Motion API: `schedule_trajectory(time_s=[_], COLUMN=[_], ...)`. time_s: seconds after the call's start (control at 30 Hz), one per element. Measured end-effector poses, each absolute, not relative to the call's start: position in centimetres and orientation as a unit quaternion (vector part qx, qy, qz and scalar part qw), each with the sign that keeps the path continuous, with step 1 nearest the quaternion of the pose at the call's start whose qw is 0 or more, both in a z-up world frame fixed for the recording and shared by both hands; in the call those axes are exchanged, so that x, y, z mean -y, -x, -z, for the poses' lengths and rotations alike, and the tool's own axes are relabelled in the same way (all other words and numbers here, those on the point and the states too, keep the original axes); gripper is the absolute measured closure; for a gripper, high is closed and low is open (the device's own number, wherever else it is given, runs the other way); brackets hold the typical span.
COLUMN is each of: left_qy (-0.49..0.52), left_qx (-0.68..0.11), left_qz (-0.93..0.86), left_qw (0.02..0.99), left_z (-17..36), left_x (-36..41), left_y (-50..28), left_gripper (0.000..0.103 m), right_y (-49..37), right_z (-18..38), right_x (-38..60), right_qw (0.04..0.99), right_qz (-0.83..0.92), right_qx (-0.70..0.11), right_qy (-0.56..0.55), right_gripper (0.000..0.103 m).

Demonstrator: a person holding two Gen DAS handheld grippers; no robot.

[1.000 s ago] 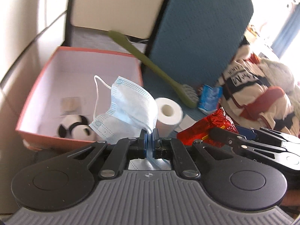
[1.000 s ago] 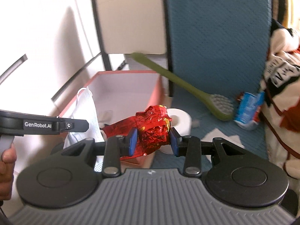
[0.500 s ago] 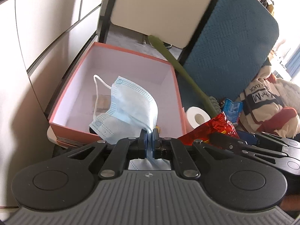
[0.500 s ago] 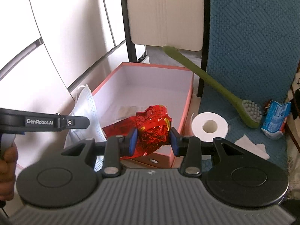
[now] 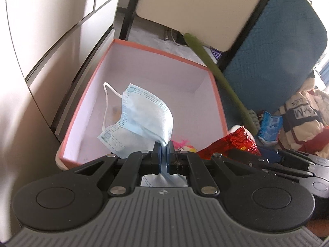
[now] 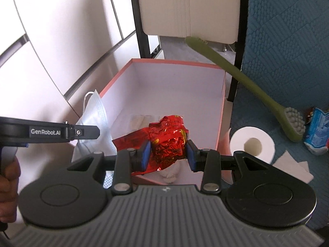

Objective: Organize soft objects
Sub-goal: 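Open both tools to release the mask and wrapper into the box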

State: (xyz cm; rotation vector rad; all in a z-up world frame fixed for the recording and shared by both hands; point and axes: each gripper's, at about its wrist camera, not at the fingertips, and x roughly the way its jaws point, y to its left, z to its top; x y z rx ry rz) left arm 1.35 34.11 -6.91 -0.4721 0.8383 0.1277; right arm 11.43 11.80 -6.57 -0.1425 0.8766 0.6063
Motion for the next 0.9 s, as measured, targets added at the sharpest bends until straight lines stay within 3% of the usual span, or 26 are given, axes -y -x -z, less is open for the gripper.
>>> schedule_trajectory(time_s=[0.73, 0.8, 0.83, 0.87, 0.9], left_qy=[0.243, 0.240, 0.240, 0.243, 0.248], left_qx=[-0.460, -0.460, -0.464, -0.467, -0.466], left_qz=[-0.063, -0.067, -0.074, -0.075, -0.075], left_qw=[0.852, 0.852, 0.849, 0.847, 0.846], left_z=[13.3, 13.4, 13.4, 13.5, 13.5], left_x=[-39.6, -39.6, -39.6, -39.7, -39.8], left_y=[-10.5, -10.5, -10.4, -10.2, -10.1], left_gripper=[0.094, 0.075, 0.052, 0.044, 0.044], right_y=[-17.5, -17.3, -17.3, -17.2, -17.3], right_z=[12.7, 12.7, 12.7, 12.7, 12.7], right_x=[-16.0, -16.0, -16.1, -16.1, -16.1], right_qw=[0.834, 0.833, 0.833, 0.833, 0.833], right_qz=[-0.258, -0.259, -0.256, -0.254, -0.254], right_qx=[-0.481, -0.482, -0.483, -0.485, -0.485], right_qy=[0.076, 0.078, 0.079, 0.081, 0.081], right_gripper=[0.061, 0.058, 0.057, 0.056, 0.050])
